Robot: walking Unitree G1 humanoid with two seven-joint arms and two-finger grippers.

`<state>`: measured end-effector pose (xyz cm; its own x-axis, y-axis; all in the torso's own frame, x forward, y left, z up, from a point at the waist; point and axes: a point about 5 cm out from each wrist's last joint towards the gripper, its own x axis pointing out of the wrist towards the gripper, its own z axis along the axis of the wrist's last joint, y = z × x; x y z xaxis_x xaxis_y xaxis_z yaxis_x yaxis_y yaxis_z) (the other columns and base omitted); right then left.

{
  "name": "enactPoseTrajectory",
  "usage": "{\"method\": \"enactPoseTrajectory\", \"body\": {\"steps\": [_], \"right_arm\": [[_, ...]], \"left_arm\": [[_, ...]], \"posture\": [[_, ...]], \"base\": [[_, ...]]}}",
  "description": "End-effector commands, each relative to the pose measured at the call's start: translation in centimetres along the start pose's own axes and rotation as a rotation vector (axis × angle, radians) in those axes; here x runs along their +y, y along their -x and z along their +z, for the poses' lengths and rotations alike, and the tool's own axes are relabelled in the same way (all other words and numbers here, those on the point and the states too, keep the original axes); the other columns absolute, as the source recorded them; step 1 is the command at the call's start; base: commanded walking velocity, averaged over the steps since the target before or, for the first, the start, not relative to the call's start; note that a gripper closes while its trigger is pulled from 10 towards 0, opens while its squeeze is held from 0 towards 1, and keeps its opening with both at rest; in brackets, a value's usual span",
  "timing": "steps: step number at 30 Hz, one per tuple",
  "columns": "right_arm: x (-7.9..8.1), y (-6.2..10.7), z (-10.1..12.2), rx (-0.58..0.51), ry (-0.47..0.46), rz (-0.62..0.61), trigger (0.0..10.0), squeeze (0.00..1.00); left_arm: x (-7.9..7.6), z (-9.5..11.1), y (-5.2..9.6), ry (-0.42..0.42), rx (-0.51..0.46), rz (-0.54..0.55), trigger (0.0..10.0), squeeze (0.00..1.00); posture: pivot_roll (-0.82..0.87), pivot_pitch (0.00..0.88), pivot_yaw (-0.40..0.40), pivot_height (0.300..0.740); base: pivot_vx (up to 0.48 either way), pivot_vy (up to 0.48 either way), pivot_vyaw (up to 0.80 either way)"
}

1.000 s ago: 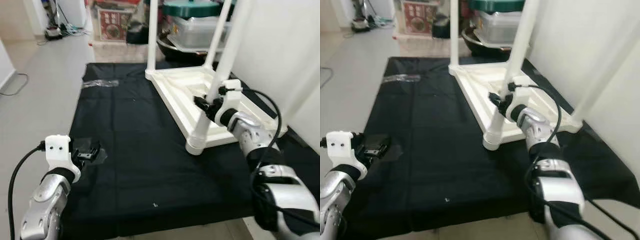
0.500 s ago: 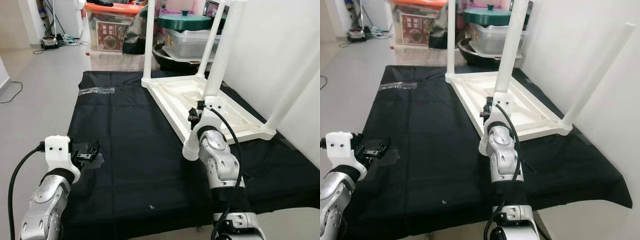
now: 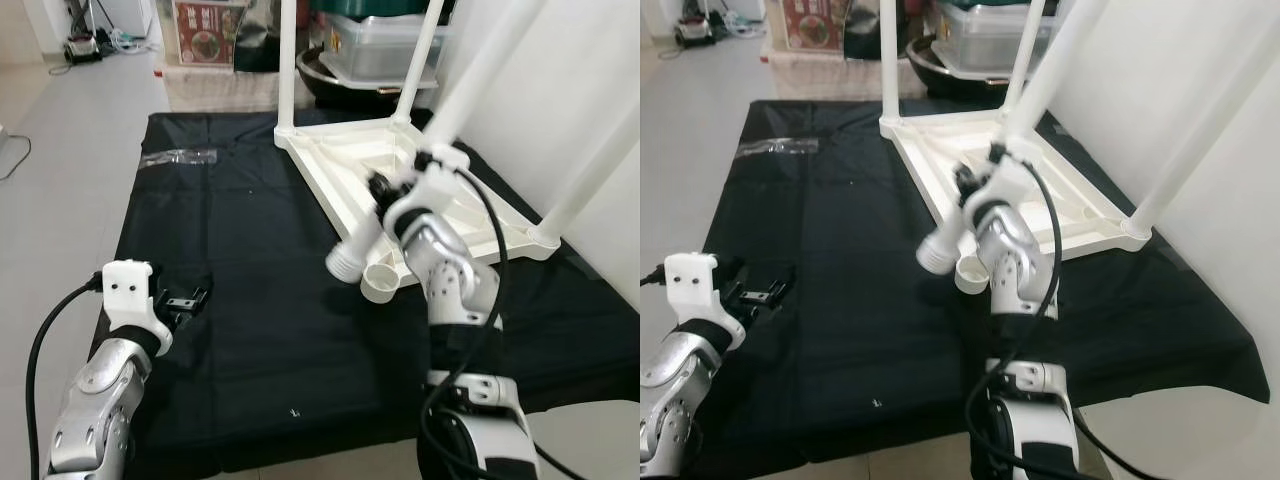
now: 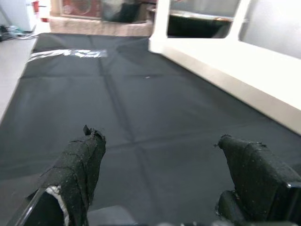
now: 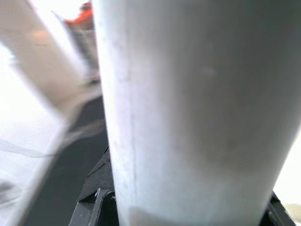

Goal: Building children table

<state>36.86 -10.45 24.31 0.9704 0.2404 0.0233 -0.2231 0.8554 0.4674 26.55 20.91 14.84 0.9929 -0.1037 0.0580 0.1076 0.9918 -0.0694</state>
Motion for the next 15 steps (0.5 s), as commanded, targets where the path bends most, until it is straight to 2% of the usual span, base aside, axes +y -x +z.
{"method": "enactPoseTrajectory", "body": {"steps": [1, 2, 7, 14, 15], "right_arm": [[0.0, 0.1, 0.4, -0.005, -0.023, 0.020, 0.0, 0.00], [-0.1, -0.1, 0.4, 0.024, -0.064, 0.030, 0.0, 0.00], [-0.9, -0.5, -0.2, 0.074, -0.141, -0.009, 0.0, 0.00], [-0.7, -0.6, -0.4, 0.083, -0.158, 0.001, 0.0, 0.00], [-0.3, -0.6, -0.3, 0.080, -0.158, 0.021, 0.0, 0.00]], "left_arm": [[-0.1, 0.2, 0.0, -0.008, 0.001, -0.018, 10.0, 0.00], [-0.1, 0.3, 0.0, -0.009, 0.000, -0.027, 10.0, 0.00], [-0.9, 0.3, 0.4, 0.007, -0.002, -0.071, 10.0, 0.00], [-1.6, 0.3, 0.8, 0.011, 0.002, -0.146, 10.0, 0.00], [-1.7, 0.4, 1.0, 0.005, 0.008, -0.186, 10.0, 0.00]], "posture": [[0.06, 0.000, -0.086, 0.740], [0.07, 0.000, -0.090, 0.740], [0.07, 0.000, -0.091, 0.740], [0.07, 0.000, -0.086, 0.740], [0.07, 0.000, -0.083, 0.740]], "base": [[0.000, 0.000, 0.00], [0.000, 0.000, 0.00], [0.000, 0.000, 0.00], [0.000, 0.000, 0.00], [0.000, 0.000, 0.00]]}}
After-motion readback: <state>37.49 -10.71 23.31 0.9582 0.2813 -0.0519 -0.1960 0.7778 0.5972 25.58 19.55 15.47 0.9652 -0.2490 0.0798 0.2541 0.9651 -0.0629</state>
